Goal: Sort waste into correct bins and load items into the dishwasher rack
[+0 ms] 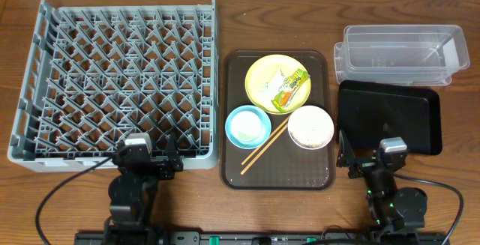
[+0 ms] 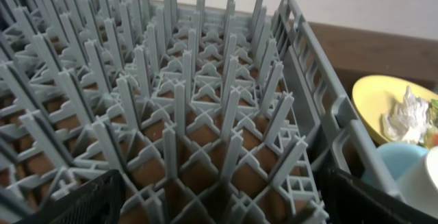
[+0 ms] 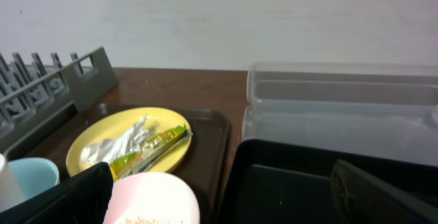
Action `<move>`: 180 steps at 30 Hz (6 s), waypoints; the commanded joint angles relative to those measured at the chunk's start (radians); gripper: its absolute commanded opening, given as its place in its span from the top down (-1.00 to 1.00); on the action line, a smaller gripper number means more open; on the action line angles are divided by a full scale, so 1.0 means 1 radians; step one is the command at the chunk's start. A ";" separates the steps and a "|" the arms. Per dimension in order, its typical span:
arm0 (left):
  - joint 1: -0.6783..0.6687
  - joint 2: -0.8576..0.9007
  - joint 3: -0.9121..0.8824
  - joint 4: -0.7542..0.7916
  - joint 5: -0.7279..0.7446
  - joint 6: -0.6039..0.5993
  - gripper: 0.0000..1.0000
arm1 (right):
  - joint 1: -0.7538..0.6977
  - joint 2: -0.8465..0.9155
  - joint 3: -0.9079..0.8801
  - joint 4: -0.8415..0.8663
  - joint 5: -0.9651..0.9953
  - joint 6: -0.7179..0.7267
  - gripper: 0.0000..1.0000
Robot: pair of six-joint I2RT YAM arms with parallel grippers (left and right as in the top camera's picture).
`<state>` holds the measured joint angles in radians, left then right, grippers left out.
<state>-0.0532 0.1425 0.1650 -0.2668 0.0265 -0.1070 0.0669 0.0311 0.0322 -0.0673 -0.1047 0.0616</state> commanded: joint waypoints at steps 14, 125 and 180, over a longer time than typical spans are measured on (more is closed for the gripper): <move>0.005 0.525 0.616 -0.462 -0.005 0.005 -0.86 | 0.008 0.647 0.566 -0.196 -0.031 0.009 -0.98; 0.005 0.686 0.721 -0.604 -0.004 0.002 -0.86 | 0.370 1.735 1.183 -0.436 0.248 0.470 -0.38; 0.005 0.686 0.721 -0.604 -0.004 0.002 -0.86 | -0.109 1.674 1.237 -0.053 0.165 0.331 -0.55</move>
<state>-0.0532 0.8303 0.8627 -0.8684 0.0265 -0.1070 -0.0338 1.7020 1.2667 -0.1173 0.1040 0.4911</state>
